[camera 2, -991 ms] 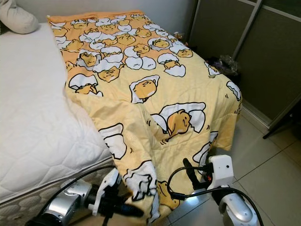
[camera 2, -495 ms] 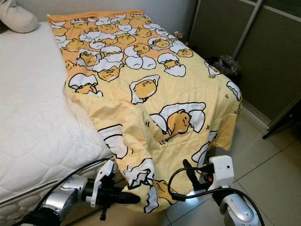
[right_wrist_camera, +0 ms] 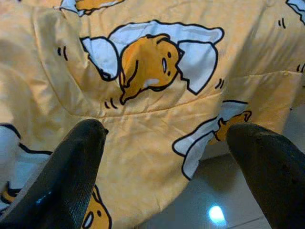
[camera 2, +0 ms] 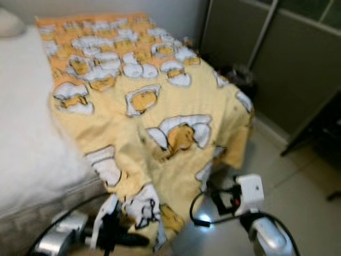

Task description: Clean up the room

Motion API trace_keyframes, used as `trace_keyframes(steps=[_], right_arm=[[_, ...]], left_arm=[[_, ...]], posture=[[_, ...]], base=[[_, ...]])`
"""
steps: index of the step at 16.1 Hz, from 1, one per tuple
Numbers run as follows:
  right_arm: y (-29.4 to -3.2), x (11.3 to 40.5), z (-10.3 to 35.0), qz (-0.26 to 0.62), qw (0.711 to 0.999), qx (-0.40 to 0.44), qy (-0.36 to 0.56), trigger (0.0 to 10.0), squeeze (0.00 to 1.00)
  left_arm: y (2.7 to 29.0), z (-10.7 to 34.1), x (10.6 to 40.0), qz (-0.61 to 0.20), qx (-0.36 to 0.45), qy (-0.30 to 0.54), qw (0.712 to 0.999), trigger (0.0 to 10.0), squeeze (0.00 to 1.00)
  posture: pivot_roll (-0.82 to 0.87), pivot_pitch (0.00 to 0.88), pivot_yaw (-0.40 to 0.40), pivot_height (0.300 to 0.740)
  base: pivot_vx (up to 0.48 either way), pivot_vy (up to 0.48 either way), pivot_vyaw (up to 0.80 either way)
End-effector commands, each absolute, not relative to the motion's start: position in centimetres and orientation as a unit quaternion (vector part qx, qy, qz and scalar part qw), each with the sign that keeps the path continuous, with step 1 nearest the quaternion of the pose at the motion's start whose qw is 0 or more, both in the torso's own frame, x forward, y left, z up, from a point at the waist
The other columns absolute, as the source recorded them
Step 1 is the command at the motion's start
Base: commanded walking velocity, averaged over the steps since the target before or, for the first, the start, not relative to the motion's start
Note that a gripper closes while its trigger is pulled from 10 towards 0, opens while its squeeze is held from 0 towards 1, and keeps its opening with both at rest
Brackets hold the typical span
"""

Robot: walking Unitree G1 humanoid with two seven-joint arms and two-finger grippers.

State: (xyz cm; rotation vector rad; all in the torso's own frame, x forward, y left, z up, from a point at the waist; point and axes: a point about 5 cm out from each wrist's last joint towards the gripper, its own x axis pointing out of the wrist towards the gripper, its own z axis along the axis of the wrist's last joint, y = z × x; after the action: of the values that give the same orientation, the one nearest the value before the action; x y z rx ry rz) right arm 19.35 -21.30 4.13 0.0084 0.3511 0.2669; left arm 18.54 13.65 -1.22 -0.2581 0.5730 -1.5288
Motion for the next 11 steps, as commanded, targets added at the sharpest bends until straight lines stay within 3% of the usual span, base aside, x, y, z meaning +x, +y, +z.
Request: trace_keyframes(steps=[1, 11], right_arm=[[-21.6, 19.5, 4.4, 0.132, 0.976, -0.001, 0.174, 10.0, 0.00], [-21.2, 19.0, 4.2, 0.131, 0.975, 0.003, 0.180, 10.0, 0.00]], left_arm=[[13.4, -1.6, 18.5, -0.676, -0.102, 0.257, 0.683, 0.0, 0.00], [12.6, -2.8, 19.2, -0.668, -0.058, 0.299, 0.678, 0.0, 0.00]], posture=[[-0.20, 0.000, -0.050, 0.740], [-0.21, 0.000, -0.034, 0.740]], base=[[0.000, 0.000, 0.00], [0.000, 0.000, 0.00]])
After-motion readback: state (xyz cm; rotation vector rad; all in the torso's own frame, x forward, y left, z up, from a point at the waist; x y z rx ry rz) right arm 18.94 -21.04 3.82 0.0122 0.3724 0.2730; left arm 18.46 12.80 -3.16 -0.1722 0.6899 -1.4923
